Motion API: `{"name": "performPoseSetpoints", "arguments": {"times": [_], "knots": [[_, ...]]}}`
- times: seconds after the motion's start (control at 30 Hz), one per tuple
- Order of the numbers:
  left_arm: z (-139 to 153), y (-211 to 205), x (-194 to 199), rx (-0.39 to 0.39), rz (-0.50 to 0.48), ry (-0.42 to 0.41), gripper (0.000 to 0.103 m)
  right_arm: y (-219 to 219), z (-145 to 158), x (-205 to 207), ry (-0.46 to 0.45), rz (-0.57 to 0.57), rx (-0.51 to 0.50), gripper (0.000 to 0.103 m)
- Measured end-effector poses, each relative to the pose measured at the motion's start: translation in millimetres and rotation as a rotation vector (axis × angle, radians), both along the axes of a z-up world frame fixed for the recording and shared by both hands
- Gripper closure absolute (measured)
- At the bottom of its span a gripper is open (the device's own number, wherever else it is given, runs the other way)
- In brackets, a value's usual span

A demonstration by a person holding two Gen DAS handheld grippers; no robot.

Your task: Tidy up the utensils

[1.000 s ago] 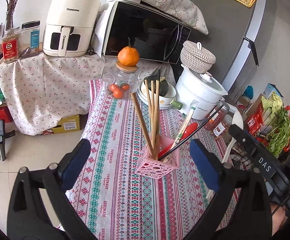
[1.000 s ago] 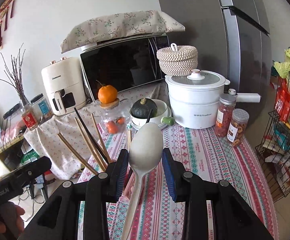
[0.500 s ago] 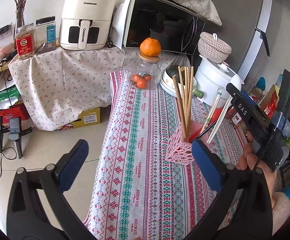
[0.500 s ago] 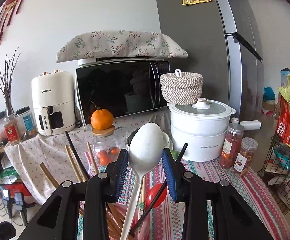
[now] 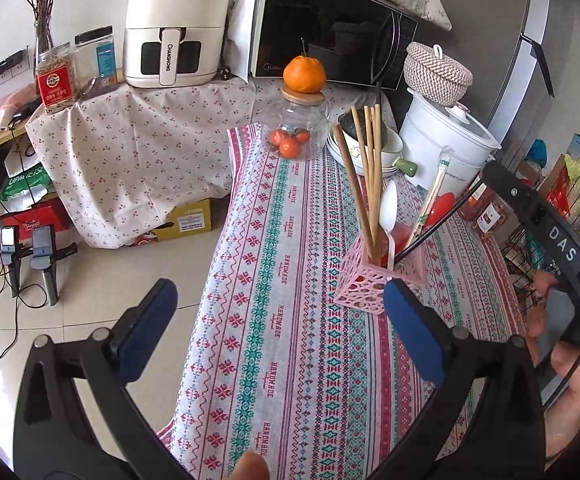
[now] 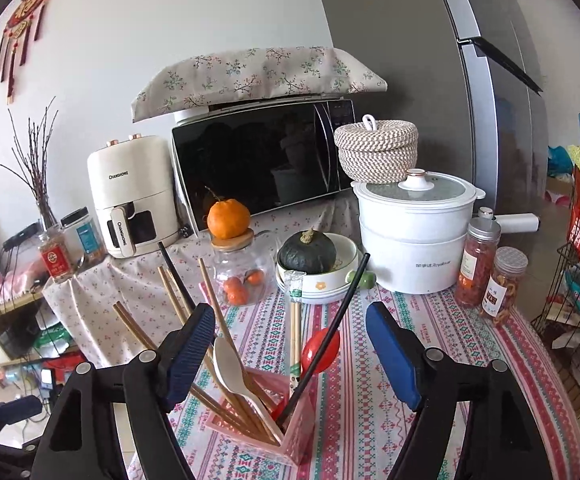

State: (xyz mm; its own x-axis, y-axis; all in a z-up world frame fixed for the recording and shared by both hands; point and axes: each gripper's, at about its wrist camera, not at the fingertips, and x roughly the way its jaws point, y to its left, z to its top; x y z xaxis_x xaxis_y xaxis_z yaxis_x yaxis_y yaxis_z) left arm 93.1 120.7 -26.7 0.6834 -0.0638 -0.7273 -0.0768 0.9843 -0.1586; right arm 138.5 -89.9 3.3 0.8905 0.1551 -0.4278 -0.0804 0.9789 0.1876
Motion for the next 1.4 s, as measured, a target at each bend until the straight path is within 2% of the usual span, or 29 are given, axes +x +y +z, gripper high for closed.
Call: {"name": "performPoseSetpoints", "arguments": {"times": [0.07, 0.1, 0.13, 0.23, 0.37, 0.57, 0.77, 0.93, 1.4], "knots": [[1.5, -5.6, -6.0, -0.014, -0.011, -0.006, 0.001, -9.8, 6.3, -12.5, 0.032, -0.012, 0.006, 0.009], [2.8, -9.5, -9.7, -0.006, -0.013, -0.014, 0.001, -13.9, 8.9, -18.1, 0.048, -0.011, 0.003, 0.002], [4.5, -14.0, -13.9, 0.008, -0.013, -0.025, 0.001, -17.8, 11.1, -23.1, 0.068, -0.013, -0.012, 0.0], [9.3, -27.2, -25.4, 0.036, -0.032, -0.053, 0.0, -26.8, 18.5, -40.9, 0.084, -0.028, -0.073, 0.0], [14.4, -41.4, -36.4, 0.035, -0.072, -0.055, 0.0, -37.2, 25.2, -65.7, 0.108, -0.035, -0.149, 0.0], [28.3, -59.4, -55.8, 0.053, -0.102, -0.11, 0.0, -61.2, 26.8, -102.9, 0.141, -0.113, -0.204, 0.0], [41.0, -68.1, -76.8, 0.12, -0.098, -0.18, 0.0, -77.4, 31.4, -131.0, 0.162, -0.113, -0.178, 0.0], [42.3, -73.9, -78.6, 0.15, -0.101, -0.197, 0.0, -76.7, 34.2, -141.8, 0.13, -0.108, -0.21, 0.0], [36.6, -95.6, -77.6, 0.184, -0.111, -0.175, 0.0, -81.9, 20.7, -133.9, 0.193, -0.091, -0.21, 0.0]]}}
